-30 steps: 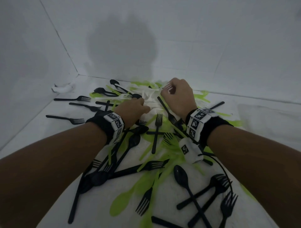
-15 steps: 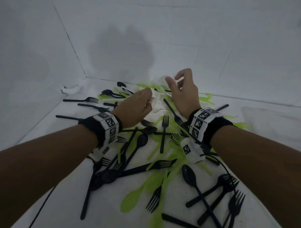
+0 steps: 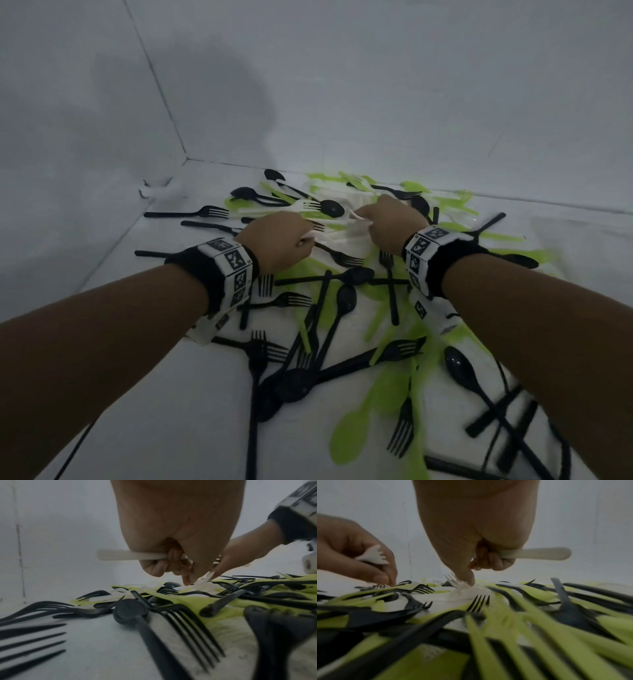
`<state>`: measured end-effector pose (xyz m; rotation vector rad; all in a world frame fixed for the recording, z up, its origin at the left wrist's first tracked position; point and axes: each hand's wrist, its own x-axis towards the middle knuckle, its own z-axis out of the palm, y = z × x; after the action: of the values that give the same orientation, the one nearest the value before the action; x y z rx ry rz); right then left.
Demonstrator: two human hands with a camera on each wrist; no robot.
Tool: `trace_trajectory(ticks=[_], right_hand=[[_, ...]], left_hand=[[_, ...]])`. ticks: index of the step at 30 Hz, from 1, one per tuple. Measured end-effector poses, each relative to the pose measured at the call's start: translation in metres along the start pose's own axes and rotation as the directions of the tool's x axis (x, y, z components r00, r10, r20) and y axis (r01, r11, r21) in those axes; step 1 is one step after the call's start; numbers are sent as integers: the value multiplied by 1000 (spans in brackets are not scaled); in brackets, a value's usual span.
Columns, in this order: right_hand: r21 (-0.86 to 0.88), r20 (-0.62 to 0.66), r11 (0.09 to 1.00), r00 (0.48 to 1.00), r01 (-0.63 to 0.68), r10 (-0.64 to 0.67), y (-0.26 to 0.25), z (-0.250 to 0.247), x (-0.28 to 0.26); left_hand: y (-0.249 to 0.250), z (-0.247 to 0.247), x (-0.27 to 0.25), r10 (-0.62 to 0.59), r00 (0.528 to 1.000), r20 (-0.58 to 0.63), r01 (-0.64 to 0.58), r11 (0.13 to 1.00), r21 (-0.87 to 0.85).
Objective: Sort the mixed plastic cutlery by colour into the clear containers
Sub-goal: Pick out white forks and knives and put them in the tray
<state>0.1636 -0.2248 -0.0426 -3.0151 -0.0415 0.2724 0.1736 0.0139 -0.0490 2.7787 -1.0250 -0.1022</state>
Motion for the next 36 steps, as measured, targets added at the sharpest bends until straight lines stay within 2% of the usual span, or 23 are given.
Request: trace_trajectory(ticks=[4,8,11,13,16,20,22,24,26,28,31,34,36], right_hand=[[-49,-54,999,999,-4,1,-13,3,9],[94,-226,994,971,-51,71,-20,-2,6],[223,-455,974,880,-35,136,-19,-9,-5],[289,-539,956,817,-51,206,-20,-15,-15],[398,-510,911,798,-110,320,-20,-17,-31],[401,-423,891,819,-214,387,-18,-10,-45],[460,-357,848,819,-264,449,-15,-4,-45],[573,-241,761,824,-306,513,-8,5,-41],[627,-166,708,832,-325,529,-1,12,-36],[629,-154,709,843,-319,516,4,13,-34],[610,-141,727,860,-315,490,7,9,-34],[575,-209,752,831,-322,515,6,8,-29],[613,-226,727,813,-310,537,7,9,-24]], left_hand=[[-13,-8,0,59,985,159,-45,995,-88],[-18,-8,10,163,982,96,-157,985,-75],[-14,0,24,227,972,61,-226,974,-24],[-9,6,36,247,963,109,-250,968,13],[1,15,53,250,956,154,-261,963,60],[11,20,68,237,962,136,-241,970,19],[15,22,73,180,975,130,-177,984,-30],[18,26,76,103,983,154,-91,992,-85],[19,30,79,38,981,189,-11,990,-141],[20,30,81,20,979,203,13,987,-161],[23,26,79,55,971,234,-24,991,-130],[27,23,74,42,967,250,-15,994,-111],[29,23,69,27,967,253,4,993,-120]])
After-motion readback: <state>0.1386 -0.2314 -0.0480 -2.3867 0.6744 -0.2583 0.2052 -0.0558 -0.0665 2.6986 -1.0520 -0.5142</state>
